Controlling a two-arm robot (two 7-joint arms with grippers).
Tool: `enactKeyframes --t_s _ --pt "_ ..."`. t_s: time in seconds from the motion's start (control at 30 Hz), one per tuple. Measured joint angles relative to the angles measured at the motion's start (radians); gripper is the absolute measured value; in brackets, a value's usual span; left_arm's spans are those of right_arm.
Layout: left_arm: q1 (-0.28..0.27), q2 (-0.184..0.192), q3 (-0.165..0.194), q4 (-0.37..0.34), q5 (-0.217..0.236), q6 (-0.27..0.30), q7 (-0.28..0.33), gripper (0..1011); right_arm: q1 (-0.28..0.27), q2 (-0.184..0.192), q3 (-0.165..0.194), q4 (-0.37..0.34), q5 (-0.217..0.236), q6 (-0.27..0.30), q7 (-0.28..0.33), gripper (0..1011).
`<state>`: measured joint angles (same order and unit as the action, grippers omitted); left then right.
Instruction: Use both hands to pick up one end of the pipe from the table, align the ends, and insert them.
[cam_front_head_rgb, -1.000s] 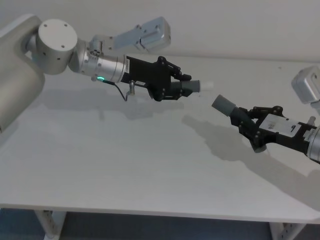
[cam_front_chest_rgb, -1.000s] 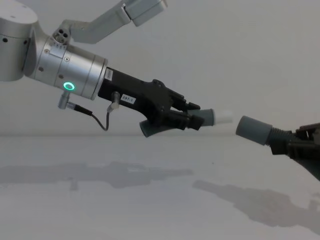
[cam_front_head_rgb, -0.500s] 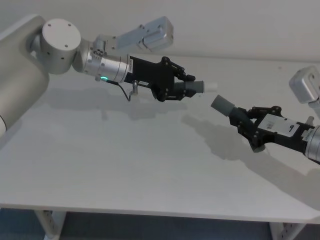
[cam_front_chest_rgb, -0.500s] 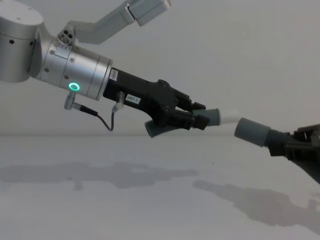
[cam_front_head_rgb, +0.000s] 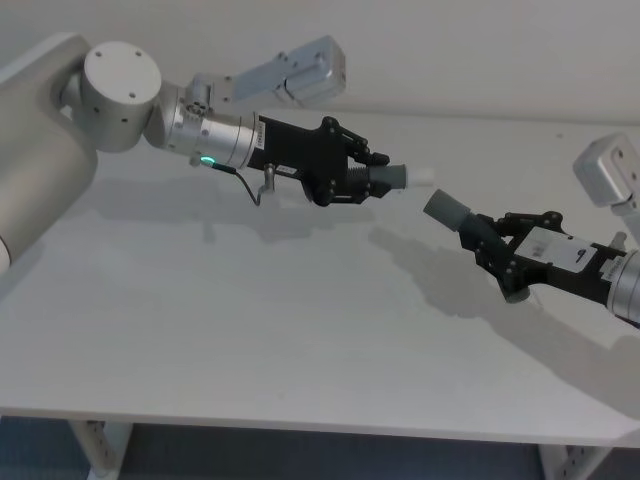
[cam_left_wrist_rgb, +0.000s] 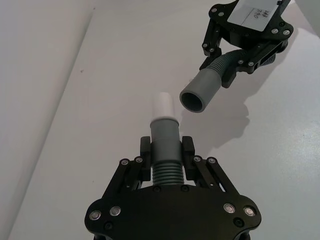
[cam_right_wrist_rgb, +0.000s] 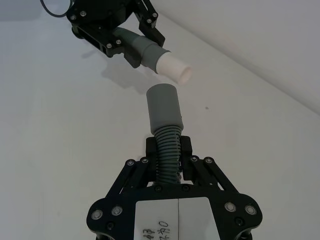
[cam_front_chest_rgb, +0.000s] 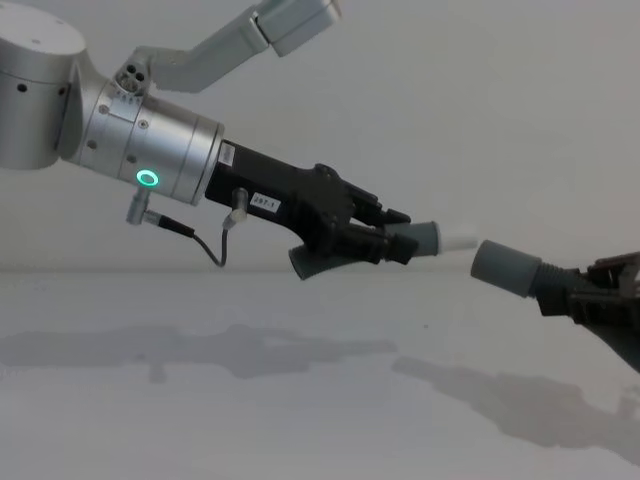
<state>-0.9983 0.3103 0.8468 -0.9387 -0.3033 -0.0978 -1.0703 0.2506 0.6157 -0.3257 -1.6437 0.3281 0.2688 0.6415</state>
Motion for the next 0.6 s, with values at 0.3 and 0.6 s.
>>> enactKeyframes --t_s 0.3,0.6 --pt "0.003 0.001 0.004 0.001 -0.007 0.001 0.004 348 0.004 0.004 -0.005 -0.002 0.005 0.001 -0.009 260" --pt "0.000 -0.008 0.005 0.021 -0.012 -0.010 0.001 348 0.007 0.008 -0.008 -0.009 0.016 0.007 -0.016 260"
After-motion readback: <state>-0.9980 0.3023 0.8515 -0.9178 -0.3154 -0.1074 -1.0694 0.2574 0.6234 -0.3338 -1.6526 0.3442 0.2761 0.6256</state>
